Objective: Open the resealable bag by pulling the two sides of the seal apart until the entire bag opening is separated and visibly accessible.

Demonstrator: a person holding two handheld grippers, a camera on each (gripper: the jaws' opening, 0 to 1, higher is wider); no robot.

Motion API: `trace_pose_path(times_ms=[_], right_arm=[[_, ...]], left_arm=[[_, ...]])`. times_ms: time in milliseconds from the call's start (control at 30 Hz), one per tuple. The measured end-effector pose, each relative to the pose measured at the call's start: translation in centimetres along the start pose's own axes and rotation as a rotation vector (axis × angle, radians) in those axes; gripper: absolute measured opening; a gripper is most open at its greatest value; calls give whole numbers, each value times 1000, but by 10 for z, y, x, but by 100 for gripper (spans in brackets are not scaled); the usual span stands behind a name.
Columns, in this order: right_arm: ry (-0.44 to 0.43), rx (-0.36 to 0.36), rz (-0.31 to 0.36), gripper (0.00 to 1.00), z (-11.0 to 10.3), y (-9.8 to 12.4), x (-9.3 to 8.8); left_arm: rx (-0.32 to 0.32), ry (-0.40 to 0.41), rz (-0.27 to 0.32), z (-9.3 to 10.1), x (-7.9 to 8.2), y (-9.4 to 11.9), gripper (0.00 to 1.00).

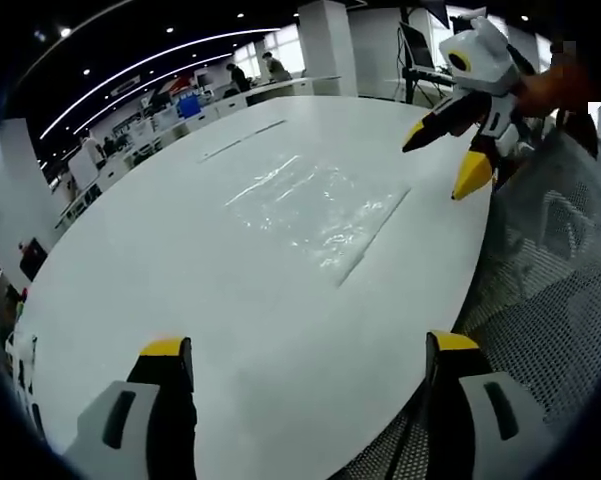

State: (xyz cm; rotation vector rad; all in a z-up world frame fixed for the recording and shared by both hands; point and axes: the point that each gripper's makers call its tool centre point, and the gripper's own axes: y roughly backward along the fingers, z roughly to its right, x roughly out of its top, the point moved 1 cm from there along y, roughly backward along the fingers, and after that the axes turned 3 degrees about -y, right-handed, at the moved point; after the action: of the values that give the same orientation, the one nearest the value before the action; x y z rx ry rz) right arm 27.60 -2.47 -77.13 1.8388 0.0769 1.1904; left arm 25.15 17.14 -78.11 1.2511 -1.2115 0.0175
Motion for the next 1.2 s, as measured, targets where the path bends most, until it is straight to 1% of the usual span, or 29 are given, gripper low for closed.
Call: trace_pose_path(times_ms=[133,167,267,400,500,667,800,933,1033,1067,1100,1167,1200], right_arm=[[23,34,-48,62,-1,-9,-1],[43,39,-57,61,-1,-11,-1],[78,44,-58,57,0,-16,2],[105,52,-67,50,2,-22,4],[110,57,-70,44,2,-26,4],[137,72,-95,30,3,-32,1],[174,78,-107,25,4,-37,1],[180,89,-133,21,6,-42,-2],[189,96,-158,15,7,-44,-6],[191,98,-168,14,7,-44,-9],[215,96,-148,14,8,-44,-6],[224,97,-159,13,7,-43,-8],[242,98,-163,13,7,-43,-9]], left_arm=[[1,3,0,0,0,0,94],[-2,4,-5,0,-1,0,94],[-9,0,-9,2,-1,-1,93],[-10,-4,-14,2,-3,-1,93],[-13,2,-14,2,-3,-1,93],[-20,-5,-17,4,-3,-1,91],[-19,-6,-20,4,-4,-1,90],[-13,-10,-20,2,-4,0,89],[-8,-5,-7,1,-1,1,88],[-7,-5,-5,1,-1,1,88],[-6,-5,-5,1,0,1,88],[-8,-3,-5,1,-1,1,88],[-8,-5,-6,1,-1,0,88]])
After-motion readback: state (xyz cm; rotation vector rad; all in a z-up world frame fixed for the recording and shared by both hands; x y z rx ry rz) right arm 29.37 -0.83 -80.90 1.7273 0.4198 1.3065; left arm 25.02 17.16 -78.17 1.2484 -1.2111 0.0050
